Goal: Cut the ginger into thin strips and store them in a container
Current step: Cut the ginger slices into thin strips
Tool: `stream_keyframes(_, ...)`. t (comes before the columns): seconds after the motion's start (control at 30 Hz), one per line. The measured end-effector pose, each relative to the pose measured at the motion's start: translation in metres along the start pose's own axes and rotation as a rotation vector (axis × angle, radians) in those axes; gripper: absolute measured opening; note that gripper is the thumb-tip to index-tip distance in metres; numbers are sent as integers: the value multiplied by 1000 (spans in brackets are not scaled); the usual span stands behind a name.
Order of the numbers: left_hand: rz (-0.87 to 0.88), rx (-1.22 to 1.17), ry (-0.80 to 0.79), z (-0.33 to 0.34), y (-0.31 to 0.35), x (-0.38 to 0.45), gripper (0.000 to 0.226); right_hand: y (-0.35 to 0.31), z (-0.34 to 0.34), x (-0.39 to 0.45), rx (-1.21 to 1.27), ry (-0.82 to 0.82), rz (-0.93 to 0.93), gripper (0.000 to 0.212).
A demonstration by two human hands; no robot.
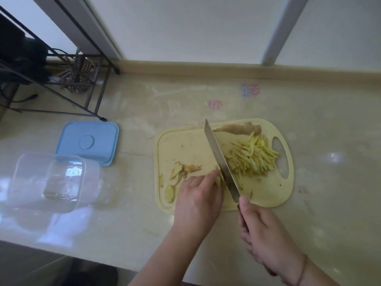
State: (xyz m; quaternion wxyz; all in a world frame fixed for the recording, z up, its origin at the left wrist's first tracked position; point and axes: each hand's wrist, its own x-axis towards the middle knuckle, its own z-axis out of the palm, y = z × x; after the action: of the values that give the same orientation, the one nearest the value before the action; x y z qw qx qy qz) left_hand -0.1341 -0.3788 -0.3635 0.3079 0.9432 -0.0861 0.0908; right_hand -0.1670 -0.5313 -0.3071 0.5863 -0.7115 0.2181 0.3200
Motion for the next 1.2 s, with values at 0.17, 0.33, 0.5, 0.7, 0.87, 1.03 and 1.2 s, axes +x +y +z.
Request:
stream_keyframes(0.17, -76, -40, -88, -1, -1, 3, 33, -7, -7, -1, 40, -38, 26, 58)
stream_keyframes(0.33, -230, -66, -147, -7, 8, 14, 49, -4, -12, -2, 32, -63, 36, 59)
stream_keyframes(0.5, -346, -62, -272, -11, 17, 29, 53, -2, -14, -1, 31, -68, 48, 59)
stream_keyframes(0.7, -398, -39, -231, -18, 20, 27, 52, -1, -15, 0, -34, -65, -2, 62)
stream_keyframes(0.87, -395, -59, 34, -17, 23, 13, 39, 3, -14, 0, -195, -7, -129, 65)
stream_keyframes(1.03, -410, -37, 87, -7, 26, 0, 35, 10, -7, -2, -415, 60, -253, 56)
stream_keyframes(1.2, -307, 51, 65, 1, 25, -7, 25, 8, -17, 1, -25, 0, -44, 75)
